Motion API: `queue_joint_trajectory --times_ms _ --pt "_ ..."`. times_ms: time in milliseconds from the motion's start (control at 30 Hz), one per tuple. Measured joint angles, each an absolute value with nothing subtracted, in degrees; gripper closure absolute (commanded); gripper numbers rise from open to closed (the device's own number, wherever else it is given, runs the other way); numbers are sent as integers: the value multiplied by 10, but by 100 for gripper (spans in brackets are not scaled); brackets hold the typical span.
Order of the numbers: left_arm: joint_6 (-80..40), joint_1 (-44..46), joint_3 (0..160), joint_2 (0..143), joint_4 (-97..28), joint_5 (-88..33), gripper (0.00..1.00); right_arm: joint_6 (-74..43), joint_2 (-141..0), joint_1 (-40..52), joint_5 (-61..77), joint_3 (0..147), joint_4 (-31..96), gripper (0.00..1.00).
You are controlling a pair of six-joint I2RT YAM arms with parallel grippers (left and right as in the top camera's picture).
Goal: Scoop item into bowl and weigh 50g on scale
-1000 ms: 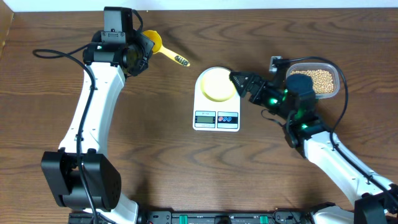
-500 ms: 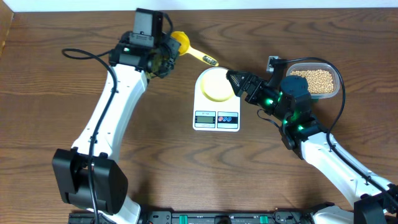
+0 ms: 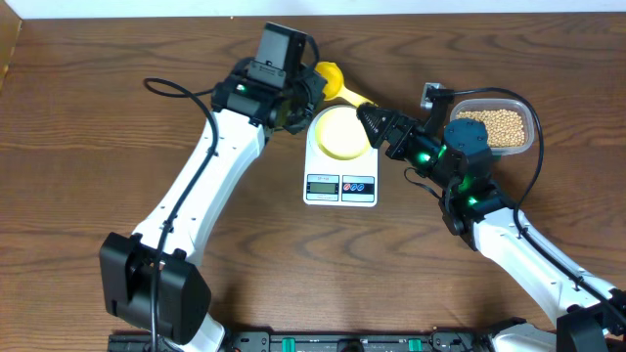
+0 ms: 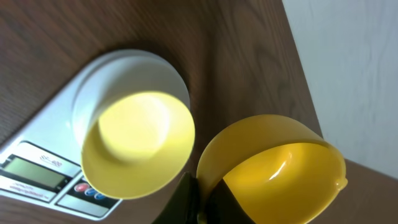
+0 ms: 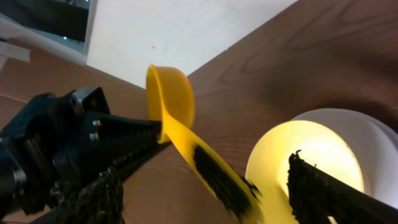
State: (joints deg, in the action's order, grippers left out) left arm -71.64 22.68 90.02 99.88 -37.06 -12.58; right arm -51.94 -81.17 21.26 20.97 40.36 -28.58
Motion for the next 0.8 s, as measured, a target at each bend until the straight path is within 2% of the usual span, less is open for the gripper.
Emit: queue_joint_trajectory --times_ms 200,433,633,800 --pt "-719 241 900 999 -371 -144 92 -509 -812 213 210 404 -294 36" --pt "-720 242 900 999 -371 -152 92 -505 -812 215 209 404 -295 68" --pt "-720 242 900 999 -371 -154 92 -505 -812 216 209 404 -295 72" --pt "-720 242 900 999 -371 -154 92 -505 -812 216 209 404 -296 58"
